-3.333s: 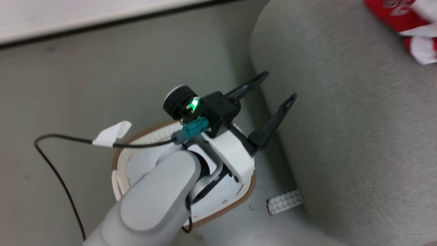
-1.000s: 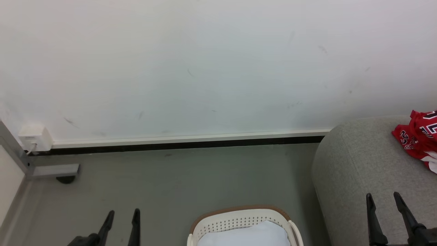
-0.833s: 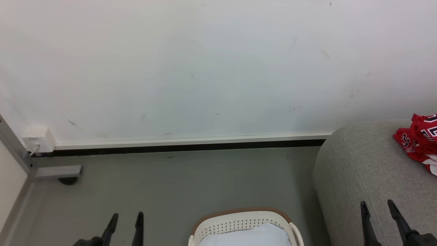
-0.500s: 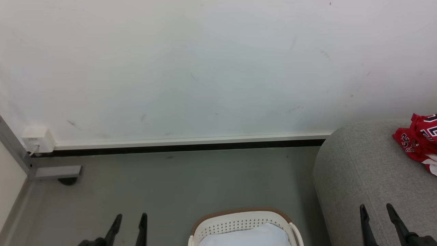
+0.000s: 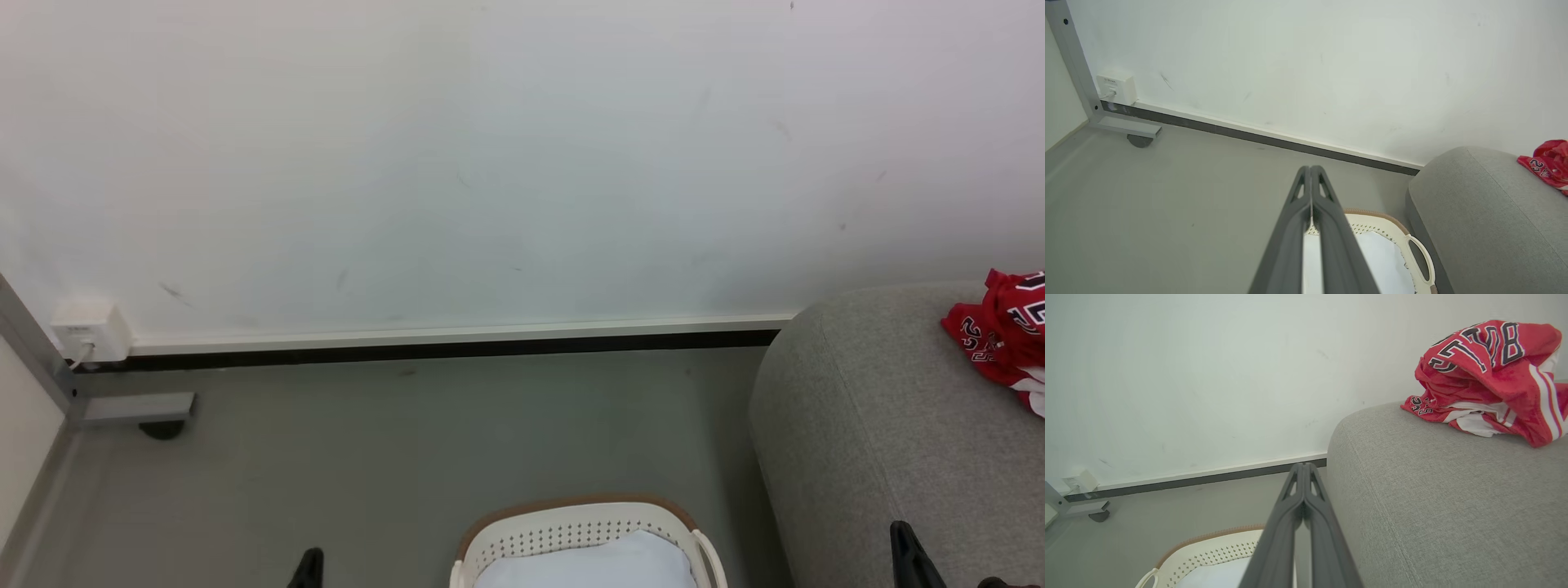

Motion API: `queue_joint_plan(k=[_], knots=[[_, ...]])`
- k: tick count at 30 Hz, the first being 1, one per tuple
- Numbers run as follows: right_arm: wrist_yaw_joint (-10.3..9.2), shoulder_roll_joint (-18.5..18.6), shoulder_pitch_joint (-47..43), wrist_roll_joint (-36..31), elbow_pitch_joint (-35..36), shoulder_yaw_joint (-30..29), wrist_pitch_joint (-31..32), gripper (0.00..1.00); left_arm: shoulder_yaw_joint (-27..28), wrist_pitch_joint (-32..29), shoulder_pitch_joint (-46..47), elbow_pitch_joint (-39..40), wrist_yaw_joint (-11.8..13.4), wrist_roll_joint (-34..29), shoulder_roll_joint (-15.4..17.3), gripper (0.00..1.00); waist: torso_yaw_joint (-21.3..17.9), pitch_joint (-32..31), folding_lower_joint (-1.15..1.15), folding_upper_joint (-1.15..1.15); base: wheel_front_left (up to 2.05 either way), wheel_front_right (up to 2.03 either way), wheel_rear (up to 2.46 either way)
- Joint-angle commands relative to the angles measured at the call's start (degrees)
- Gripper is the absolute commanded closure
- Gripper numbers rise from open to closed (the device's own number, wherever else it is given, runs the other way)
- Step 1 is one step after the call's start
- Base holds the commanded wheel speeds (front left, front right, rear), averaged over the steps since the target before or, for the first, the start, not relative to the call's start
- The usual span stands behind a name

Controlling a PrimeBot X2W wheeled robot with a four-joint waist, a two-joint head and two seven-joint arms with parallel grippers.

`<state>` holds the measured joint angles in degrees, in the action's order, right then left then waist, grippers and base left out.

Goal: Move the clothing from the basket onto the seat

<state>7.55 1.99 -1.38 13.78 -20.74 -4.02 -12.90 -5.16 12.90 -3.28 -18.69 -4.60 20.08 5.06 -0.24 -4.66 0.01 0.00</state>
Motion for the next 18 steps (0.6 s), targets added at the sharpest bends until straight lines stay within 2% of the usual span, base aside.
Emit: queue_joint_plan(k=[1, 18], knots=[[-0.01, 0.4, 1.6, 3.4, 1.1, -0.3, 0.7, 1.00, 0.8, -0.7, 1.8, 1.0, -0.3, 3.3, 0.1, 1.00, 0.0, 0.1, 0.00, 0.00, 0.00, 0.00, 0.00], [-0.02, 0.6, 3.0, 20.5, 2.7, -0.6, 4.7, 1.00, 3.2, -4.8, 3.6, 2.0, -0.9, 19.1, -0.4, 1.00, 0.0, 0.7, 0.00, 0.00, 0.00, 0.00, 0.00]])
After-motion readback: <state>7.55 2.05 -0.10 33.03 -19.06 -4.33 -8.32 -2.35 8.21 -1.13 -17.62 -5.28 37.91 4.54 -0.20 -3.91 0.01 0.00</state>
